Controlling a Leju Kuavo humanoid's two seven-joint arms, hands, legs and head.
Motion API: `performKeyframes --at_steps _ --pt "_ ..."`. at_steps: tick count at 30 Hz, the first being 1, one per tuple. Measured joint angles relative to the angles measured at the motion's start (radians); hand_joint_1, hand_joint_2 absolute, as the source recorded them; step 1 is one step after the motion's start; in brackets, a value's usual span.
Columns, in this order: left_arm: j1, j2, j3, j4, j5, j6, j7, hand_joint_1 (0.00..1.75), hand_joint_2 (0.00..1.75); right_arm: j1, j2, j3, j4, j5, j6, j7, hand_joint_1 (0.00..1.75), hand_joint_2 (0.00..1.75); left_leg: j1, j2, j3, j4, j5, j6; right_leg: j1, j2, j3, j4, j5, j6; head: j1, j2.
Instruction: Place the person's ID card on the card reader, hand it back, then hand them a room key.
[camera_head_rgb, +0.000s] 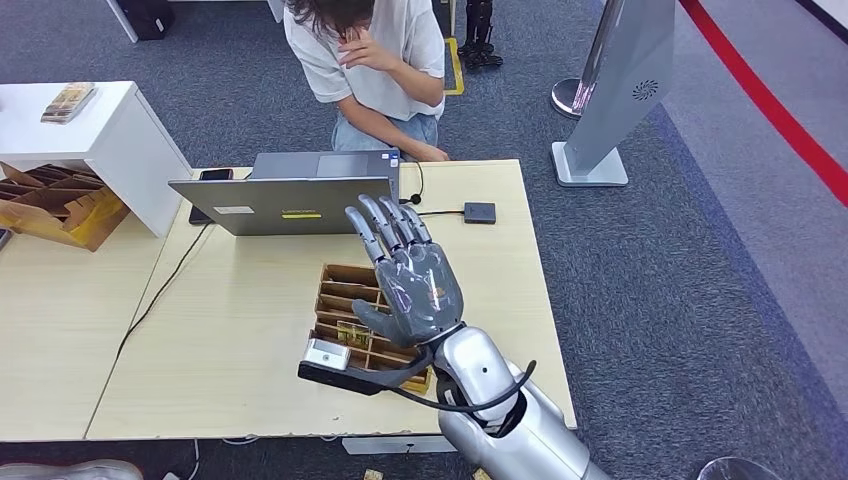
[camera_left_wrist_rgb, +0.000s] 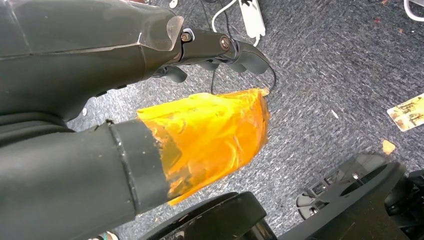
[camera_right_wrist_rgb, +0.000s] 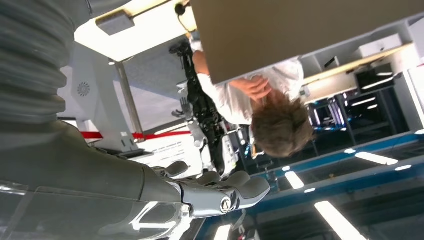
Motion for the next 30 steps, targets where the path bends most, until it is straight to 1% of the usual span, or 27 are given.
performKeyframes --at_steps 11,30 --pt "-0.006 -0.005 -0.002 0.0 -0.018 -0.017 0.006 0.0 0.0 -0.001 0.054 0.054 0.1 -0.036 0.004 0.0 0.0 1.75 0.0 0.0 0.0 0.0 0.0 0.0 0.0 0.0 0.0 0.0 0.0 0.0 0.0 0.0" --pt "-0.022 -0.01 -0.028 0.0 -0.043 -0.04 0.009 0.0 0.0 -0.021 0.093 0.065 0.286 -0.067 -0.017 0.021 0.0 1.75 0.0 0.0 0.0 0.0 0.0 0.0 0.0 0.0 0.0 0.0 0.0 0.0 0.0 0.0"
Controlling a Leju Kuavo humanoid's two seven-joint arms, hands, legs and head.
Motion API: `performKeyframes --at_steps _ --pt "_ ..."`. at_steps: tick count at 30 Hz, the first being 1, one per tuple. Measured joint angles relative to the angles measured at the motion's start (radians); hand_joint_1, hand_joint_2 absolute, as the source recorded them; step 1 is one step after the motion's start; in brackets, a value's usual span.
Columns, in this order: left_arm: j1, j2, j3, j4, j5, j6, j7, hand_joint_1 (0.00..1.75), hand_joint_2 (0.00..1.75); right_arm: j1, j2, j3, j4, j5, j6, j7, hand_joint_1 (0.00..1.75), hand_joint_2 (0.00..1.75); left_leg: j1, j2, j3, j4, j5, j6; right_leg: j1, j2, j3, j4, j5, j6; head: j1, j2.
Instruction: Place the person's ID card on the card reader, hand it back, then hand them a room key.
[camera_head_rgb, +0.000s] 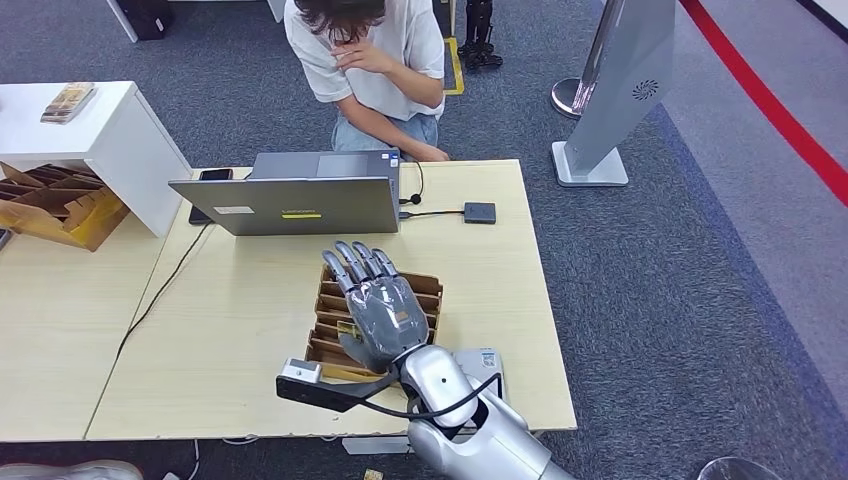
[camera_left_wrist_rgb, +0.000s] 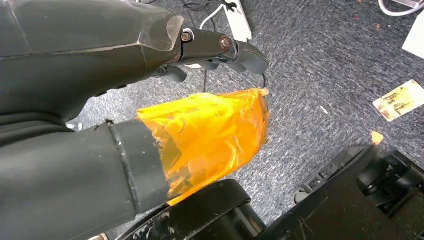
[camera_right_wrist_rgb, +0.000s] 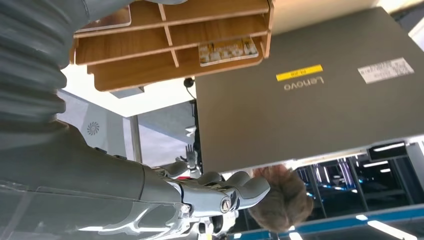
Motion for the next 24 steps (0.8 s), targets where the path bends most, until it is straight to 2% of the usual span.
performKeyframes --at_steps 18,24 --pt "-0.015 -0.007 -0.026 0.0 -0.022 -0.023 0.006 0.0 0.0 -0.04 0.061 0.004 0.162 0.0 0.0 0.012 0.0 1.75 0.0 0.0 0.0 0.0 0.0 0.0 0.0 0.0 0.0 0.0 0.0 0.0 0.0 0.0" --pt "-0.017 -0.011 -0.033 0.0 -0.023 -0.027 0.006 0.0 0.0 -0.05 0.075 0.004 0.212 -0.021 -0.03 0.0 0.0 1.75 0.0 0.0 0.0 0.0 0.0 0.0 0.0 0.0 0.0 0.0 0.0 0.0 0.0 0.0"
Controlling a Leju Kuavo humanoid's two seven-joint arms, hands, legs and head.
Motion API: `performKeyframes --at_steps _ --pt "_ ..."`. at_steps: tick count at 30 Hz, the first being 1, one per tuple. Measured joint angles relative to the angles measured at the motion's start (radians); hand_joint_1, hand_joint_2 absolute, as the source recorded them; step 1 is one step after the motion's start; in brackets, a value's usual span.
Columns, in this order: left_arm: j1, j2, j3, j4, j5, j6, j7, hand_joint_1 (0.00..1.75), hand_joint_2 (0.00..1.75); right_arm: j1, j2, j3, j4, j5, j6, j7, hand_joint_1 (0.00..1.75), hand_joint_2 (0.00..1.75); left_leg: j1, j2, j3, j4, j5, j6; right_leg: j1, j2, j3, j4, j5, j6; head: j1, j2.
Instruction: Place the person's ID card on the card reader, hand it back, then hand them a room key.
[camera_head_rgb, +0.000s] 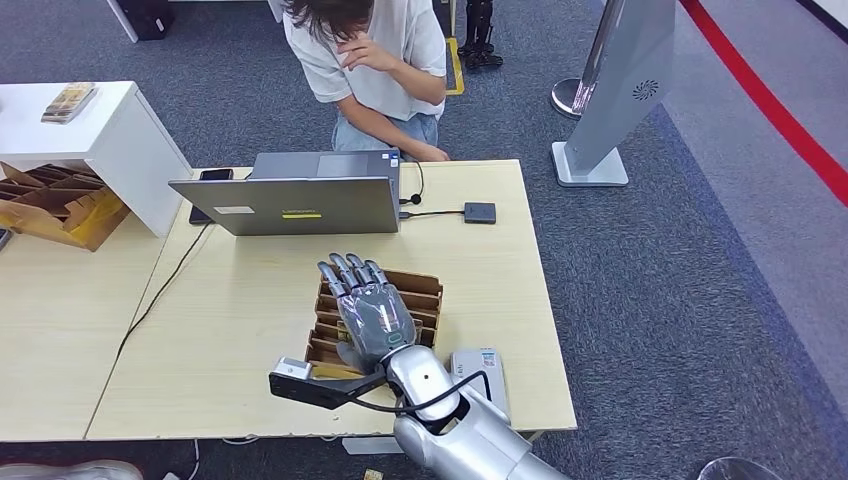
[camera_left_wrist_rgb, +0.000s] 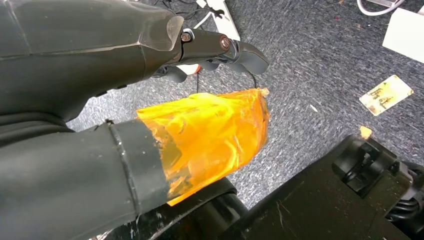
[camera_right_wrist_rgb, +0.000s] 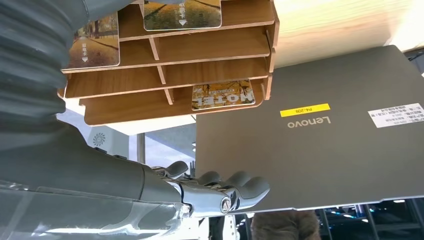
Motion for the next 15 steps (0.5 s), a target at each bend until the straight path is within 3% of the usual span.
performKeyframes --at_steps 15 --pt "-0.005 -0.004 -0.018 0.0 -0.002 -0.009 0.008 0.0 0.0 -0.019 0.014 -0.022 0.046 -0.059 -0.036 -0.008 0.0 1.75 0.0 0.0 0.0 0.0 0.0 0.0 0.0 0.0 0.0 0.0 0.0 0.0 0.0 0.0"
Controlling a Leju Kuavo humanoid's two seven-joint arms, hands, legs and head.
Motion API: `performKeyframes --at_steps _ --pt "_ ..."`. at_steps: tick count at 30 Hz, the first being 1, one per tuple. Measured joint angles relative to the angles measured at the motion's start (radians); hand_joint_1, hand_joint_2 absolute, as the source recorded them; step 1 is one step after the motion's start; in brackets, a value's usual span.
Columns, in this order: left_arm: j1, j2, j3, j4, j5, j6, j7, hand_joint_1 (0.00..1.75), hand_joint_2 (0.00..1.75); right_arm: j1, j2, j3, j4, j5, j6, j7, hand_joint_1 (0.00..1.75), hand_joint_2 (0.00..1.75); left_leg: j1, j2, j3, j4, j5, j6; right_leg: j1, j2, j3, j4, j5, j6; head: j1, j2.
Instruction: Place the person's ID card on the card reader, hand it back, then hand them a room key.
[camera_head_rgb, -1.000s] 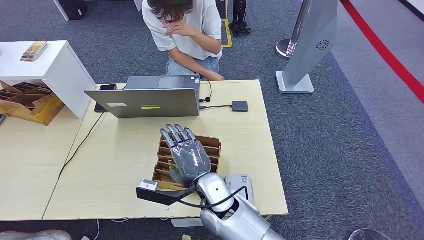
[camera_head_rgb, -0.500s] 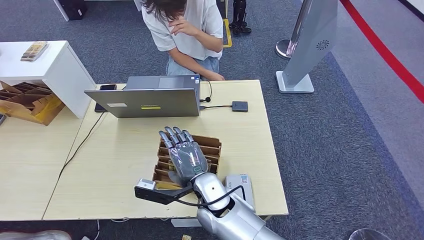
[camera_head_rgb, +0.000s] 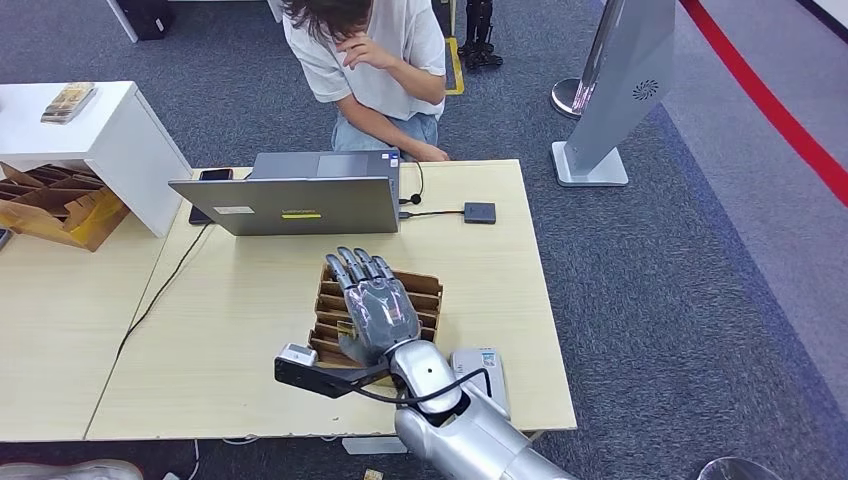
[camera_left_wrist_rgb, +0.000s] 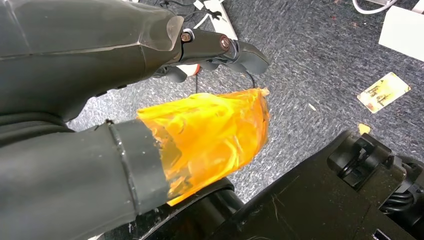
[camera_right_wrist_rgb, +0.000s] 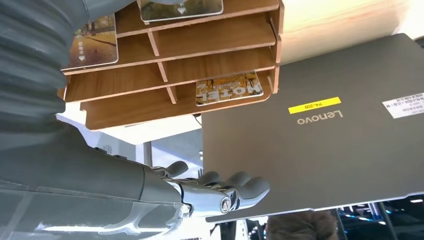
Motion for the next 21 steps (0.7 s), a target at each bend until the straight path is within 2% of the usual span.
performKeyframes --at_steps 21 --pt "-0.004 -0.015 -0.021 0.0 0.011 -0.002 0.001 0.0 0.0 -0.061 0.034 -0.03 0.081 -0.028 0.028 0.0 0.0 1.75 0.0 0.0 0.0 0.0 0.0 0.0 0.0 0.0 0.0 0.0 0.0 0.0 0.0 0.0"
